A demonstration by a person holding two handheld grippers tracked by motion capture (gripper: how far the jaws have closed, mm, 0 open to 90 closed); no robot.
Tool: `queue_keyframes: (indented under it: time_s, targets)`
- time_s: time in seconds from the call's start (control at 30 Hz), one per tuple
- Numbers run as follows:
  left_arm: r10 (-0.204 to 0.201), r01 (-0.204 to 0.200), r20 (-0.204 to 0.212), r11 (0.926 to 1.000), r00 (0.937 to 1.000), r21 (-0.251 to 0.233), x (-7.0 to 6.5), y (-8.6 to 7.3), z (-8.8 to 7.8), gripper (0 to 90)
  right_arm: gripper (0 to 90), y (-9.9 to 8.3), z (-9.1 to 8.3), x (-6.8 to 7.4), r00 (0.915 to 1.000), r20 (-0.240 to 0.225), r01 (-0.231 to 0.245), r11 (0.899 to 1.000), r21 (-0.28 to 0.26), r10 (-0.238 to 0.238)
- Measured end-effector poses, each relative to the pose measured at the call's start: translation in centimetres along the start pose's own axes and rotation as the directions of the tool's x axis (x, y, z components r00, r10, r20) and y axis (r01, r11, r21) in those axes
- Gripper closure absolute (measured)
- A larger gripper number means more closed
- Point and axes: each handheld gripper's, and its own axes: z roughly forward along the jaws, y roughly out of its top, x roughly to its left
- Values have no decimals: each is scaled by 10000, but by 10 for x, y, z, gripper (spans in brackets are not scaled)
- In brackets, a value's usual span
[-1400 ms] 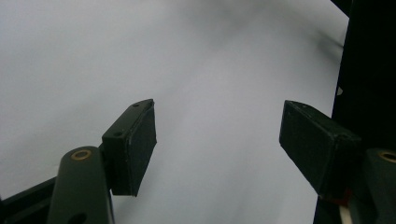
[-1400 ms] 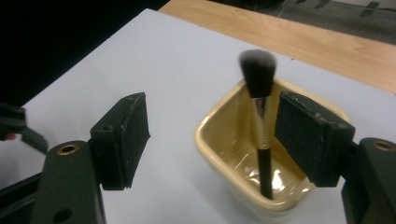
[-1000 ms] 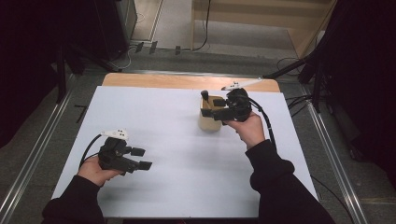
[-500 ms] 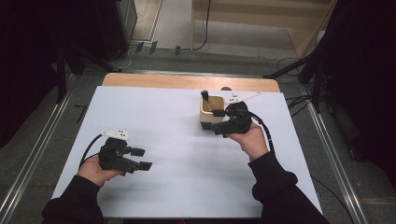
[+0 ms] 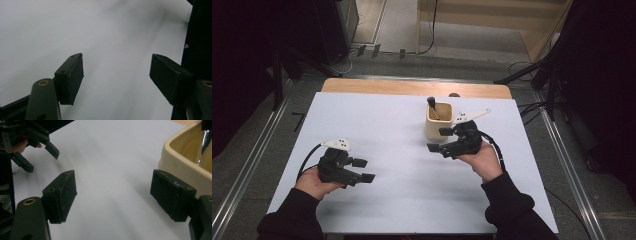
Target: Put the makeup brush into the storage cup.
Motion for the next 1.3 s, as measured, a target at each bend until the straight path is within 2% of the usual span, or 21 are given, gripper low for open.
queue_keyframes:
  time_s: [0.33,0.43,0.77,0.87,1.03,1.3]
  targets:
    - [53,-53,-19,10000,10000,-28,-1,0,0,280,213,-13,8,6,9999,-114,76,9998,179,-74]
    - [98,-98,-8,10000,10000,2,-1,-1,0,280,191,-15,9,7,9995,-259,204,9989,430,-193]
    - [91,-91,-17,10000,10000,22,-1,-1,0,280,191,-29,5,7,9994,-338,79,9992,388,-66]
    - [118,-118,-5,9999,9999,44,-2,-1,0,280,189,-32,6,8,9991,-395,170,9988,467,-152]
    - [115,-115,-18,9999,9999,33,-1,-1,0,280,184,-36,8,10,9992,-264,327,9973,657,-310]
    - [121,-121,-17,9999,9999,51,-1,-1,0,280,183,-46,4,11,9995,-256,202,9963,837,-181]
